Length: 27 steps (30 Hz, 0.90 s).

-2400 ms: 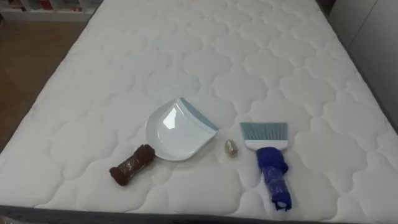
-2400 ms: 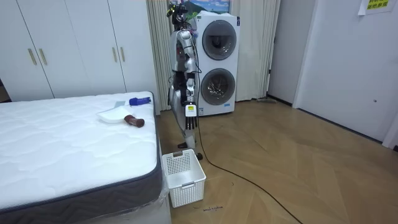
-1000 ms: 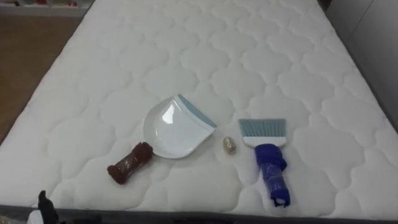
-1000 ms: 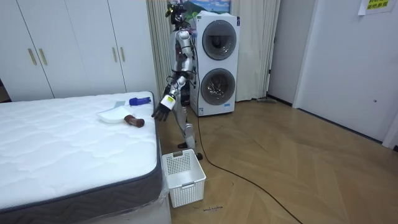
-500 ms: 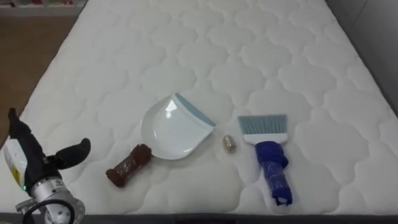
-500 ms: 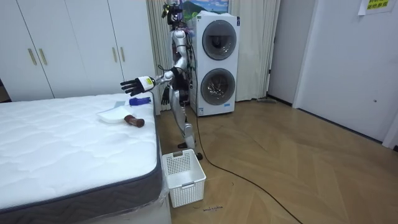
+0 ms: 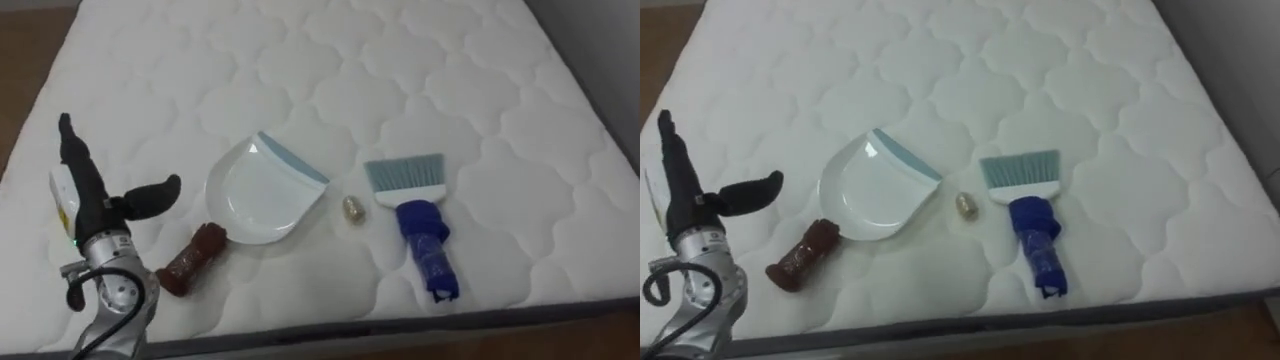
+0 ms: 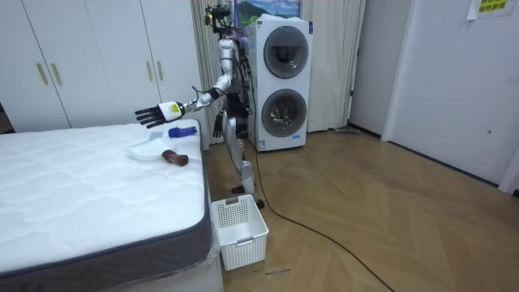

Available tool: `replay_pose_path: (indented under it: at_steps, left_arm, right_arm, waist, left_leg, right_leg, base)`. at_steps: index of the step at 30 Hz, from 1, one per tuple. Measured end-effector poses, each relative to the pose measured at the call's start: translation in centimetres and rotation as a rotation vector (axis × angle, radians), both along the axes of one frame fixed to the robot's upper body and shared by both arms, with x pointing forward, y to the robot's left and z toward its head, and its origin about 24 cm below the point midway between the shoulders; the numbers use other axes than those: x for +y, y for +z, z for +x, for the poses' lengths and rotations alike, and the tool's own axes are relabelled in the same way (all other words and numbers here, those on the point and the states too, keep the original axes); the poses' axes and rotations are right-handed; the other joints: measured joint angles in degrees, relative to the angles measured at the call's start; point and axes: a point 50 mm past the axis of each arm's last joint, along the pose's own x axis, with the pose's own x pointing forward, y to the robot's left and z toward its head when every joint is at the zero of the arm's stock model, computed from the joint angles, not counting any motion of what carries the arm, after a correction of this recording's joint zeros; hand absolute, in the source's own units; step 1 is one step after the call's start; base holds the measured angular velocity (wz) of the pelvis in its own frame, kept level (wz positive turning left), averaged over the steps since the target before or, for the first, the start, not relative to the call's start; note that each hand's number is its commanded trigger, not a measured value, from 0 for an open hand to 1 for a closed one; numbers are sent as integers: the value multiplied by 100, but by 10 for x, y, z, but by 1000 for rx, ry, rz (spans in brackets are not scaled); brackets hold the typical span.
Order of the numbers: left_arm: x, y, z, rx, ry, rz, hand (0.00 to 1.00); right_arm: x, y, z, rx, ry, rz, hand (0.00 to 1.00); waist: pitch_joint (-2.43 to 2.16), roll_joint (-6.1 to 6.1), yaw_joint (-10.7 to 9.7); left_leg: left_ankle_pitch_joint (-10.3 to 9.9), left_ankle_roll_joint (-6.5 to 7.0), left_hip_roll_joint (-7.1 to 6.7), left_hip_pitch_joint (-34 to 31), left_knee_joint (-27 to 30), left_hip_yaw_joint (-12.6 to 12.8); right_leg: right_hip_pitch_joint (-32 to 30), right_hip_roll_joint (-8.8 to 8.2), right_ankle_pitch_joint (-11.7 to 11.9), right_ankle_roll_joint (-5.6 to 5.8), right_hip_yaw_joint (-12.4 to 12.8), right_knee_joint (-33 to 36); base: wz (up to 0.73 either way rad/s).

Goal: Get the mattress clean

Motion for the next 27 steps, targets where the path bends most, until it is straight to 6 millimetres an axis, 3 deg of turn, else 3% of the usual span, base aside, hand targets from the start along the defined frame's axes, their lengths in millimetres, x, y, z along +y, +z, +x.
replay_pose_path:
  at_steps: [8, 10, 14, 15, 16, 17, 18, 19, 20, 22, 27]
  left_arm:
    - [-7, -15, 4, 97, -44, 3, 0]
    - [-13, -20, 7, 135, -70, 11, 0]
    - [-16, -25, 9, 171, -90, 21, 0]
    - [-15, -27, 10, 183, -88, 22, 0]
    - [-15, -29, 9, 193, -85, 21, 0]
    - [-14, -29, 9, 198, -80, 22, 0]
    - [-4, -30, 6, 209, -46, 25, 0]
    - [-8, -33, 7, 227, -56, 5, 0]
    - [-13, -34, 8, 234, -73, -3, 0]
    - [-18, -31, 16, 234, -99, -6, 0]
    - [-21, -27, 21, 219, -109, -3, 0]
  right_arm:
    - [5, 2, 23, -8, 57, -17, 0]
    - [9, 3, 30, -15, 78, -20, 0]
    - [16, 7, 48, -58, 122, -28, 0]
    - [19, 7, 49, -65, 133, -31, 0]
    - [19, 10, 57, -99, 120, -40, 0]
    - [19, 13, 65, -125, 121, -50, 0]
    - [24, 20, 85, -183, 151, -61, 0]
    - [22, 23, 90, -203, 165, -85, 0]
    - [19, 24, 90, -202, 163, -98, 0]
    - [23, 20, 85, -171, 174, -86, 0]
    - [28, 19, 85, -163, 188, -60, 0]
  waist:
    - [70, -75, -57]
    - [130, -104, -61]
    - [190, -155, -55]
    - [202, -144, -66]
    - [326, -62, -53]
    - [344, -65, -23]
    - [327, -171, -24]
    - [355, -87, -144]
    - [370, -19, -155]
    - [366, 4, -161]
    - [365, -9, -162]
  left_leg:
    - [5, 7, 5, -535, 85, -128]
    - [6, 8, 8, -559, 85, -164]
    - [6, 9, -4, -742, 182, -337]
    - [6, 9, 8, -801, 211, -477]
    - [9, 8, 103, -787, 220, -976]
    - [10, 3, 129, -832, 250, -1193]
    - [-12, -23, 67, -1122, 525, -1231]
    - [-207, -152, 4, -1351, 823, -1170]
    - [-261, -144, 25, -1416, 867, -1028]
    - [-154, -136, 100, -1477, 748, -496]
    - [-137, -114, 91, -1514, 781, -207]
  right_leg:
    - [-606, -6, 9, -11, -14, 221]
    - [-685, -6, 9, -12, -17, 318]
    - [-883, -16, 9, -12, -43, 428]
    - [-1052, -15, 6, -15, -96, 639]
    - [-1547, 16, -163, -87, -212, 1297]
    - [-1800, 113, -182, -168, -140, 1263]
    - [-2194, 176, 293, -392, -79, 541]
    - [-2361, 73, 1142, -542, -342, 349]
    - [-2348, 103, 1140, -534, -348, 355]
    - [-2346, 120, 1128, -532, -320, 353]
    - [-2346, 106, 1112, -497, -337, 356]
  base:
    - [0]
    - [-9]
    - [-5]
    - [-22]
    - [-41]
    - [-71]
    - [-33]
    - [-5]
    - [31]
    - [27]
    - [19]
